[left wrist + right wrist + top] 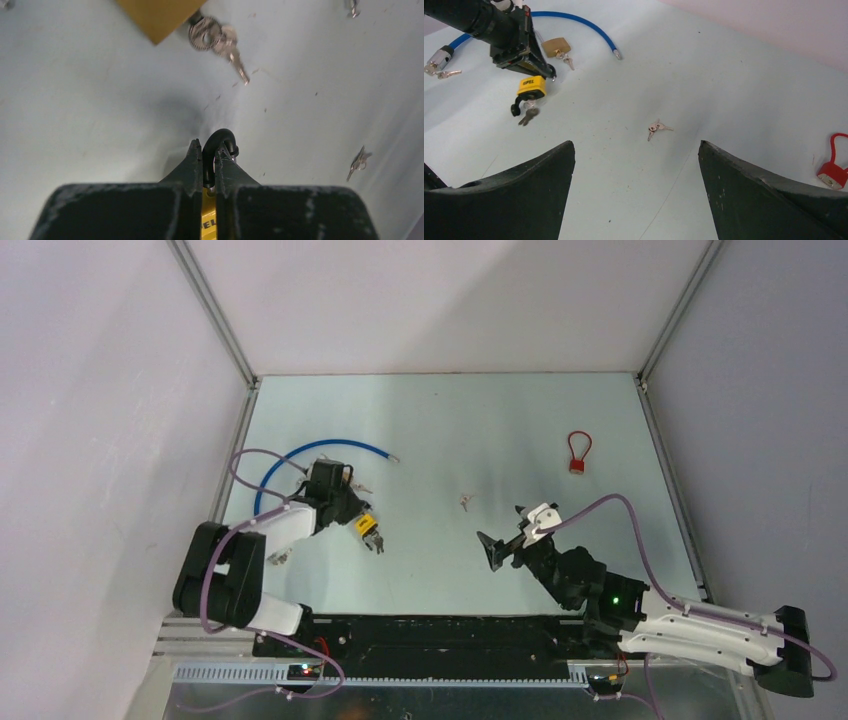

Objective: Unlock with the key

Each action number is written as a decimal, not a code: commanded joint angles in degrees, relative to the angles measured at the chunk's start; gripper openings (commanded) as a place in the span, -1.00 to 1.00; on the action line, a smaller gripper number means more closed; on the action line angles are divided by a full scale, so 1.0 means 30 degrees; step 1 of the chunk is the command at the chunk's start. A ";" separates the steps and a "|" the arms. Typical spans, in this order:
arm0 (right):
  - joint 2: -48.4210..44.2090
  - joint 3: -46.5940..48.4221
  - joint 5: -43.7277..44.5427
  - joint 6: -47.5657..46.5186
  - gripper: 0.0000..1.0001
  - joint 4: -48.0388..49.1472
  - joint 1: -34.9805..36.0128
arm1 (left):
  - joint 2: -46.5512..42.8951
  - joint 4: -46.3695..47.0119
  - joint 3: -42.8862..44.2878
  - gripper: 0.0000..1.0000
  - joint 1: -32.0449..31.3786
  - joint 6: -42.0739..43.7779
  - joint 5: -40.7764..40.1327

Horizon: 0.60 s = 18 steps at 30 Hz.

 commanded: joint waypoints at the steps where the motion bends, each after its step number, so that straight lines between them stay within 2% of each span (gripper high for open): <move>1: -0.0908 -0.0091 0.0306 0.0835 0.89 -0.0849 -0.0166 | 0.1140 0.5005 0.0073 -1.00 0.0493 0.0090 0.0678; 4: -0.1322 -0.0187 0.0364 0.1017 0.90 -0.1181 -0.0276 | 0.2015 0.5934 0.0491 -0.97 0.0767 0.0358 0.0577; 8: -0.1741 -0.0194 0.0305 0.1235 0.91 -0.1412 -0.0586 | 0.2855 0.6239 0.1047 -0.74 0.1204 0.0362 0.0691; 9: -0.1830 -0.0194 0.0293 0.1240 0.91 -0.1441 -0.0740 | 0.2870 0.6222 0.1050 -0.55 0.1261 0.0323 0.0730; 10: -0.1889 -0.0172 0.0269 0.1615 0.91 -0.1476 -0.0829 | 0.2819 0.6219 0.0914 -0.45 0.1377 0.0220 0.0732; 13: -0.1825 -0.0026 0.0215 0.2413 0.94 -0.1987 -0.1577 | 0.1953 0.6116 0.0395 0.10 0.1459 -0.0088 0.0577; 15: -0.1672 0.0186 0.0188 0.3238 0.96 -0.2316 -0.2245 | 0.1182 0.5603 -0.0007 0.32 0.1475 -0.0269 0.0571; 18: -0.1268 0.0824 -0.0187 0.4600 0.98 -0.3620 -0.3718 | -0.0058 0.4126 -0.0019 0.46 0.1471 -0.0299 -0.0205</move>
